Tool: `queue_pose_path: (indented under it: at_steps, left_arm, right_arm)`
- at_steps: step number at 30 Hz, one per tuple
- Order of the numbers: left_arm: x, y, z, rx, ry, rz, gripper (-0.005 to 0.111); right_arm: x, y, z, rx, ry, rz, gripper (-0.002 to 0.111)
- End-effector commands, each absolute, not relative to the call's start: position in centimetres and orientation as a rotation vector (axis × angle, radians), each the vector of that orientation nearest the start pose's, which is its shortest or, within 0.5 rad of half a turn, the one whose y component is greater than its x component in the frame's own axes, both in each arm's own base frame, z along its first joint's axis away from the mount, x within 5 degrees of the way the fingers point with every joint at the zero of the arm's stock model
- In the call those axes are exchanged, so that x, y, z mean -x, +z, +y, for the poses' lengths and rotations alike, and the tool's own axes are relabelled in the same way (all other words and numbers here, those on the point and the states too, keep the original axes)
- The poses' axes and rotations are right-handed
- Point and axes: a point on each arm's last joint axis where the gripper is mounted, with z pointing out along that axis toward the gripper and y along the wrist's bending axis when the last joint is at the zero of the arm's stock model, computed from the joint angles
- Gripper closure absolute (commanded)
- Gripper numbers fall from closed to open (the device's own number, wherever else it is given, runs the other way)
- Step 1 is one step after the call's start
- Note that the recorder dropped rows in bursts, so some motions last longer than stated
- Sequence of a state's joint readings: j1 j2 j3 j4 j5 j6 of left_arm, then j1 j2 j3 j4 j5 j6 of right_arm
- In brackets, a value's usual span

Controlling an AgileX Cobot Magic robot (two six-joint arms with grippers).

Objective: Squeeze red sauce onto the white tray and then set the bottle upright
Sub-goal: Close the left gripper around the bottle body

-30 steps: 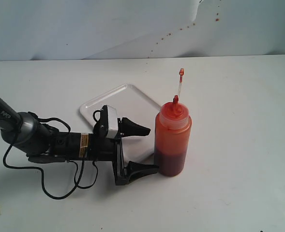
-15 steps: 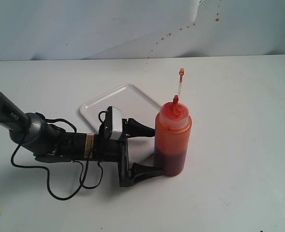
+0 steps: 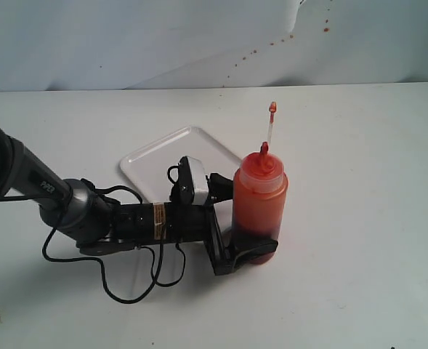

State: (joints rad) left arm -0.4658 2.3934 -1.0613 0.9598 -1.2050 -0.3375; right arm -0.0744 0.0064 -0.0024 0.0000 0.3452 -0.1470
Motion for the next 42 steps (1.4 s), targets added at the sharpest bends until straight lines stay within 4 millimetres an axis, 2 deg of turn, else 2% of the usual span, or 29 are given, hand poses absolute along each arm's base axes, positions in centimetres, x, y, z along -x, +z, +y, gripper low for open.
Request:
queue_pose_path:
  at_steps: [1, 14, 18, 23, 29, 38, 40, 42]
  left_arm:
    - [-32.4, 4.6, -23.8, -1.020, -1.005, 1.491, 0.002]
    - [-32.4, 4.6, -23.9, -1.024, -1.006, 1.490, 0.002]
    - [-31.9, 4.4, -24.0, -1.097, -1.032, 1.469, 0.002]
    - [-31.4, 4.6, -25.2, -1.068, -1.026, 1.465, 0.002]
    - [-32.2, 3.9, -25.6, -1.128, -0.872, 1.531, 0.002]
    - [-33.0, 2.8, -26.2, -1.147, -0.876, 1.512, 0.003]
    - [-33.0, 2.8, -26.2, -1.140, -0.875, 1.514, 0.008]
    - [-33.0, 2.8, -26.2, -1.140, -0.875, 1.514, 0.021]
  right_arm:
    - [-5.3, 18.2, -0.4, 0.056, -0.153, 1.827, 0.108]
    - [-5.3, 18.2, -0.4, 0.056, -0.153, 1.827, 0.108]
    - [-5.3, 18.2, -0.4, 0.054, -0.150, 1.827, 0.108]
    - [-5.3, 18.2, -0.4, 0.054, -0.150, 1.827, 0.108]
    - [-5.3, 18.2, -0.4, 0.054, -0.150, 1.827, 0.108]
    - [-5.3, 18.2, -0.4, 0.054, -0.150, 1.827, 0.108]
    - [-5.3, 18.2, -0.4, 0.054, -0.150, 1.827, 0.108]
    - [-5.3, 18.2, -0.4, 0.054, -0.150, 1.827, 0.108]
